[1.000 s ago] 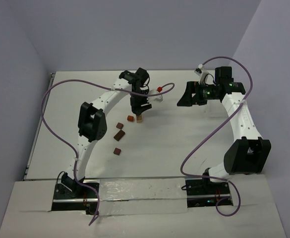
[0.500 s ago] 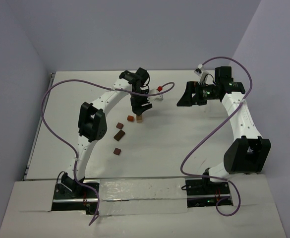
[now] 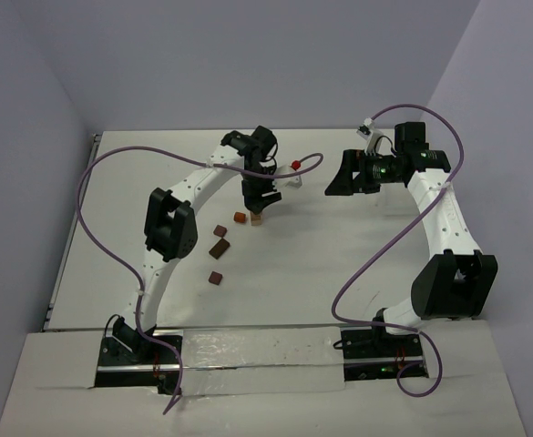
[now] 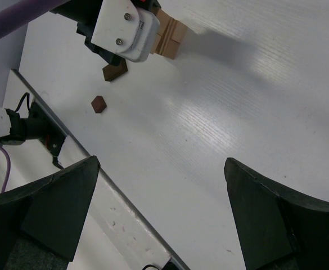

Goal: Build the wood block tower

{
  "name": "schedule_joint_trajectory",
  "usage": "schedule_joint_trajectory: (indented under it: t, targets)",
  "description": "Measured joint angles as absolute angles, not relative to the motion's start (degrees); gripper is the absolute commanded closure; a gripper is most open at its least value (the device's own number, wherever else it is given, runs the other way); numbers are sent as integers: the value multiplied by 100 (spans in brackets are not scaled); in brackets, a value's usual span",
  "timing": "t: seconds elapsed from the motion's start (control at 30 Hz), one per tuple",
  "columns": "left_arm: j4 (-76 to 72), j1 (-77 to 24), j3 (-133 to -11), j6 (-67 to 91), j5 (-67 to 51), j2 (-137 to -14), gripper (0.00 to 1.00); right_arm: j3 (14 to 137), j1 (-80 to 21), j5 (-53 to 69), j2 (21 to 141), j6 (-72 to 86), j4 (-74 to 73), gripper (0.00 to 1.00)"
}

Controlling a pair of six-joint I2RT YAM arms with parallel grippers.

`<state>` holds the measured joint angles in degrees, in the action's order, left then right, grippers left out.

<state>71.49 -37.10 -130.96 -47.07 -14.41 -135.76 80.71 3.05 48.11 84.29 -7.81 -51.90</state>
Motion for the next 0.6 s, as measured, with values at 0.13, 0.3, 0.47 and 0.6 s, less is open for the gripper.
schedule_joint_trajectory:
  t: [0.13,0.3,0.47,0.6]
  targets:
    - [7148,-3708,-13082,-4707,-1436,-13576,92,8071,305,4810,8429,-781,-5192,0]
    - [7153,-3708,-13052,-4707,-1435,-13576,92,8071,305,4812,8436,-781,-5194,0]
    - [7155,-3708,-13040,-4710,-1434,-13576,87,8071,305,4812,8458,-781,-5195,0]
    - [7153,-3706,-13022,-4711,-1407,-13576,87,8071,305,4812,8458,-781,-5196,0]
